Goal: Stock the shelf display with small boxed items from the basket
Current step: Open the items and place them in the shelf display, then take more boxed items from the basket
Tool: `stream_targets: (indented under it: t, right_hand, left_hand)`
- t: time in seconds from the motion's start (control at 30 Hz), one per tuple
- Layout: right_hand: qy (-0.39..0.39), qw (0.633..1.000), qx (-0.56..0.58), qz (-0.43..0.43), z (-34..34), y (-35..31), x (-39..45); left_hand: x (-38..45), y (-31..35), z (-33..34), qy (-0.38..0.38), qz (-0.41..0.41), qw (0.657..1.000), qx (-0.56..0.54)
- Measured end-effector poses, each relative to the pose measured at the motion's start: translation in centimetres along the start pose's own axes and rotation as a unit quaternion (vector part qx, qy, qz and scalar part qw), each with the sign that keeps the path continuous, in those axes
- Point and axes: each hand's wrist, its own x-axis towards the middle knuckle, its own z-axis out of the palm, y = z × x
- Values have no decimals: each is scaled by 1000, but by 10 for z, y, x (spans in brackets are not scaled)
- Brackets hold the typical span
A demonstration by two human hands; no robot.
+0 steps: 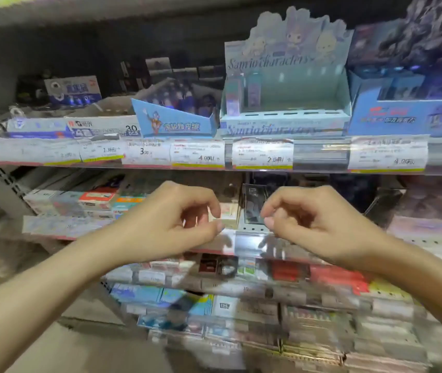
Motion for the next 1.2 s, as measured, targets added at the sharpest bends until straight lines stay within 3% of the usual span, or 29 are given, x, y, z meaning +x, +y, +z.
stream_targets:
  t: [0.1, 0.23, 0.4, 0.57, 0.83, 1.07, 1.2]
  right_hand:
    - [-20, 996, 35, 77, 36, 7, -23]
    - [-46, 993, 43, 98, 90, 24, -55]
    - [-101, 975, 52, 189, 153, 66, -97]
    - [-165, 951, 10, 261, 207, 135, -135]
    - [-233, 905, -38, 354, 302, 274, -200]
    - [-284, 876, -102, 377, 404, 390, -247]
    - [-314, 859, -119, 387, 463, 456, -275]
  left_hand:
    - [-29, -18, 21, -44, -40, 997, -39]
    - [-71, -42, 58, -101, -95, 988, -66]
    - [-115, -73, 119, -161, -155, 970, -91]
    - [-152, -110, 203, -193, -221, 949, -114]
    - [-205, -188, 366, -228, -379, 882, -165]
    - [-252, -267, 518, -263, -405, 864, -142]
    - [-284, -310, 602, -347, -392, 848, -83]
